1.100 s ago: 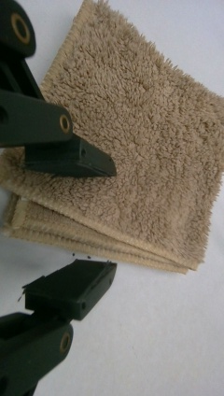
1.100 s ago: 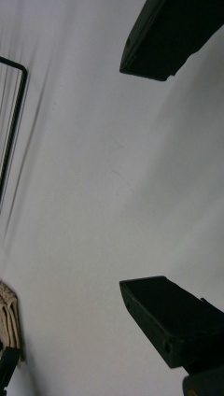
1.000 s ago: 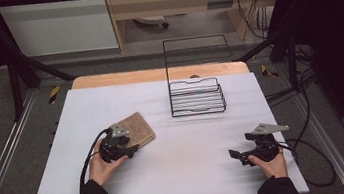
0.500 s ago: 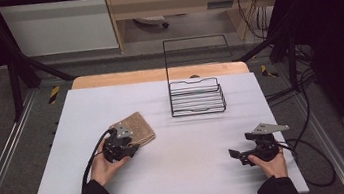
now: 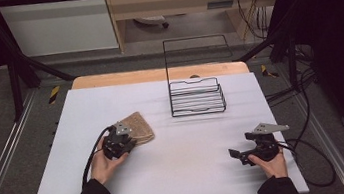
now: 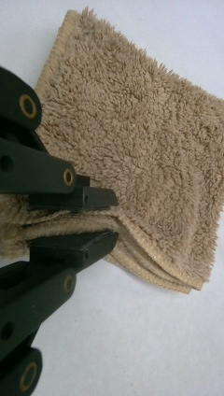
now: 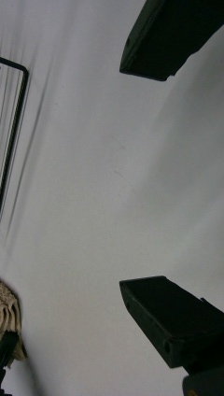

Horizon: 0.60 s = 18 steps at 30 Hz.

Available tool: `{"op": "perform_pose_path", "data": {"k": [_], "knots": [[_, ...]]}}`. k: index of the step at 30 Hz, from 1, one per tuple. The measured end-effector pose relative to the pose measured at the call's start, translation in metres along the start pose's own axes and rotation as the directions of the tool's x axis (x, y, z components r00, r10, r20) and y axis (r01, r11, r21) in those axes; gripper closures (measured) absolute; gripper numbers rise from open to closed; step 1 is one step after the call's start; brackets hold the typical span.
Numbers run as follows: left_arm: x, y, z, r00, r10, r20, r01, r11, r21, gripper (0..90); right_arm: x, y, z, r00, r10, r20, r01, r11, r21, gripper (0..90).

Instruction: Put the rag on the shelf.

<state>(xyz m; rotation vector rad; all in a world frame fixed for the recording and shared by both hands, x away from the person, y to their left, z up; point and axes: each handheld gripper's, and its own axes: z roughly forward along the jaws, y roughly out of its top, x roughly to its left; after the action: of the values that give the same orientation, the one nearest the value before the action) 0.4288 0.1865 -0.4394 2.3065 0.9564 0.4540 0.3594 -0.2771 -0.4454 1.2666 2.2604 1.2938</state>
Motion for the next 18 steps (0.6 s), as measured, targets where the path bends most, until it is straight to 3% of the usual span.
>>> {"op": "perform_pose_path", "data": {"k": [4, 11, 18], "knots": [[-0.0002, -0.0002, -0.0008, 1.0, 0.0, 0.007, 0.0, 1.0, -0.003, 76.2, 0.0, 0.0002, -0.0003, 1.0, 0.003, -0.003, -0.003, 1.0, 0.002, 0.5], [-0.0026, -0.0002, 0.0001, 0.9997, 0.008, 0.022, -0.008, 1.0, -0.005, 65.3, 0.0, 0.0002, 0.0002, 1.0, 0.004, -0.003, -0.004, 1.0, 0.002, 0.6], [-0.0052, -0.0003, 0.0014, 0.9997, -0.004, -0.024, 0.004, 1.0, -0.004, 75.5, -0.0004, 0.0004, 0.0003, 1.0, 0.005, 0.0, -0.005, 1.0, -0.003, 0.5]]}}
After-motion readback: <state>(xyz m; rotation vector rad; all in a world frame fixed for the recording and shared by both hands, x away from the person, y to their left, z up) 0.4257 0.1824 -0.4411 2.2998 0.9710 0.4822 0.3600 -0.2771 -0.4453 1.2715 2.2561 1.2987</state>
